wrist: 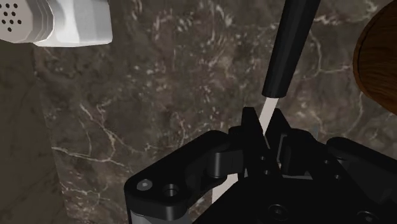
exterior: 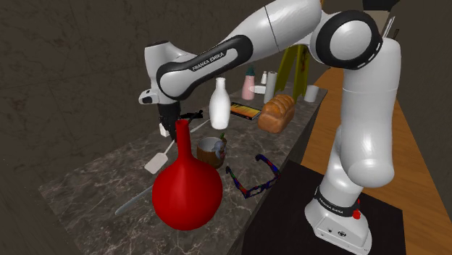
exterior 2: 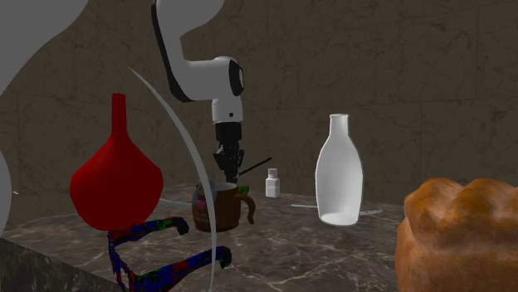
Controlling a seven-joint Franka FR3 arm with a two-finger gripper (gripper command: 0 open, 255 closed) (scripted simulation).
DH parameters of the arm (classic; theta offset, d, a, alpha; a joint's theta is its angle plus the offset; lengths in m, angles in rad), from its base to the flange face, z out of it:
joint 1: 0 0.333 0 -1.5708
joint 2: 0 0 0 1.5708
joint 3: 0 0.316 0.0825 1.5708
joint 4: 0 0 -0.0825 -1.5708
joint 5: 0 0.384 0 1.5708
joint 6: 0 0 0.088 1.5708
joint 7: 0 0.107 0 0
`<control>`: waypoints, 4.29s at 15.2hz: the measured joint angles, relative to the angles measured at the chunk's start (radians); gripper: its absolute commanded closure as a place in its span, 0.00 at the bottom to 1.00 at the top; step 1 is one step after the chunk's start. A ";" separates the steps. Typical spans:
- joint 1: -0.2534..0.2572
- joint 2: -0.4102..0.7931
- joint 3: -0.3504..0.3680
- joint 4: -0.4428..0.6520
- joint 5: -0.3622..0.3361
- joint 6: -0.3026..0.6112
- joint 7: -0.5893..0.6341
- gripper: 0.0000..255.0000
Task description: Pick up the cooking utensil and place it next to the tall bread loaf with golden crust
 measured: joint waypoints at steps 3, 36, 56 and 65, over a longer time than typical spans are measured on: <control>-0.001 -0.014 0.000 0.019 0.004 -0.033 -0.005 1.00; -0.036 -0.248 -0.020 0.086 0.040 -0.328 -0.090 1.00; -0.157 -0.912 -0.219 -0.539 -0.020 -0.345 -0.384 1.00; -0.246 -1.167 -0.353 -0.661 -0.140 -0.456 -0.554 1.00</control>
